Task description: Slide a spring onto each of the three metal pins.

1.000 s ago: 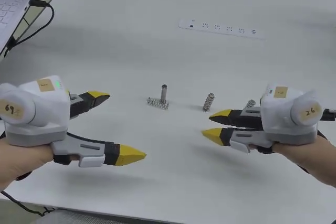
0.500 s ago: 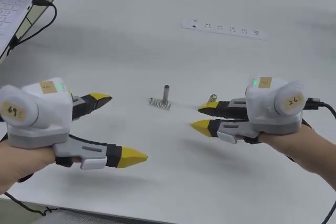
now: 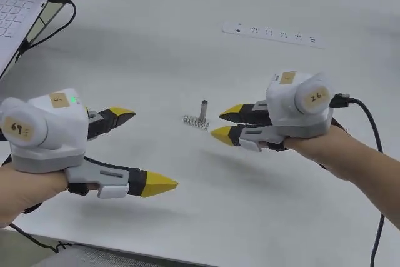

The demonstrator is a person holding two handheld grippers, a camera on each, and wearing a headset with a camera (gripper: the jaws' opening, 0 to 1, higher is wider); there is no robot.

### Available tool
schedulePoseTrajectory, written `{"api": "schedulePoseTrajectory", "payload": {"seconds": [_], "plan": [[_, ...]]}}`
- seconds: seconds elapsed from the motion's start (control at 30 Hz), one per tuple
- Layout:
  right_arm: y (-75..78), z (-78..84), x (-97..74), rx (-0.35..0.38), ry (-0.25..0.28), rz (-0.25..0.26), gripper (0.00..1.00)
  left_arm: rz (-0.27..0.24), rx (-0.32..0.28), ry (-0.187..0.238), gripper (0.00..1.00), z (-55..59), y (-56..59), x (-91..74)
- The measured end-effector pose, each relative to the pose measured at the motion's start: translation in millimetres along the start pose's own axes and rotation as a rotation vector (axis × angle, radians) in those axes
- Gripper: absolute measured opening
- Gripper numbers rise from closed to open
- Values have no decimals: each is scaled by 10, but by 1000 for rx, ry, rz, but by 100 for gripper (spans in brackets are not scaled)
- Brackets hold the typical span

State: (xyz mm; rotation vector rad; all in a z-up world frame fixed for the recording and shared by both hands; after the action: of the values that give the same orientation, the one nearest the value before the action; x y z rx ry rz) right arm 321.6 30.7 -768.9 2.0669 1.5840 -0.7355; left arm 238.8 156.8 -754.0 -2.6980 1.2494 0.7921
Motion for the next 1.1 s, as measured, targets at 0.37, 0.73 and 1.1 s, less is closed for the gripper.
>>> {"api": "schedulePoseTrajectory", "payload": {"seconds": [0.37,0.73,1.1], "plan": [[137,41,193,26,-41,24,20,-7,-9,1,94,31,-26,-38],[223,73,366,81,-66,30,20,-16,-16,0,94,55,-55,-77],[225,126,435,100,-91,19,19,-15,-24,-1,94,79,-79,-66]]}}
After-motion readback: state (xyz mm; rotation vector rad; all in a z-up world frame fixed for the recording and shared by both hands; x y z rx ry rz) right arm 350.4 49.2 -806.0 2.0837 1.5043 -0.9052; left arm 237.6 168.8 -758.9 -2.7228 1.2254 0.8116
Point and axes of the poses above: the centre of the closed fingertips' face, and the gripper's own axes: x roughly forward along the fingers, y roughly to its right, z roughly out of its underside, the point moved 4 cm from there along -x, roughly backward along the fingers, and after that the axes turned 4 degrees about -y, right-handed, at the moved point
